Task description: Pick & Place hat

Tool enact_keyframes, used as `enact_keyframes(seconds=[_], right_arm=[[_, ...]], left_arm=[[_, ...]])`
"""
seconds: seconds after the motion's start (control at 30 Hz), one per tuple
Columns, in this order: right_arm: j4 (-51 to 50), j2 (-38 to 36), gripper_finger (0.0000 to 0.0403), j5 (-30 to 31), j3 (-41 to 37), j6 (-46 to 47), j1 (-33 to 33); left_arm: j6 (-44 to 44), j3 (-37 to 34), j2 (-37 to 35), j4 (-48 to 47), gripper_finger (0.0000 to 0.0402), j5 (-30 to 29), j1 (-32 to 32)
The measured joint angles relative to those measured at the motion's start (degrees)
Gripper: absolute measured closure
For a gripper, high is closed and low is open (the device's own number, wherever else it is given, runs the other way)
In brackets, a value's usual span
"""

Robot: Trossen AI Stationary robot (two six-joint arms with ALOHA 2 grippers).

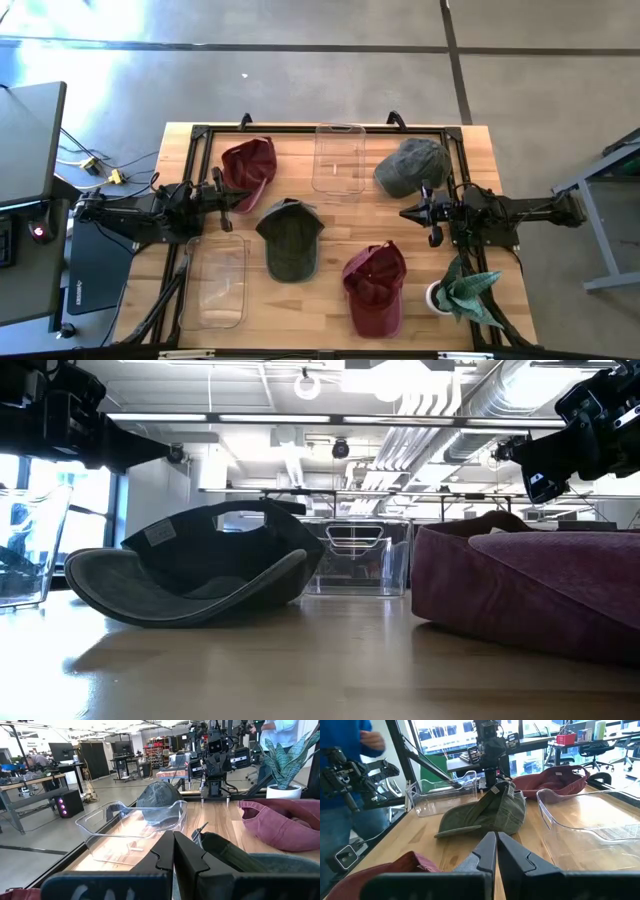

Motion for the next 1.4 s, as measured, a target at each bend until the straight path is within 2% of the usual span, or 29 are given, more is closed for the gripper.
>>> enact_keyframes(seconds=[1.4], right_arm=[[0.0,0.0,0.0391,0.0,0.0,0.0,0.0]], left_arm=[[0.0,0.0,0.0,0.7,0.0401,0.0,0.0]])
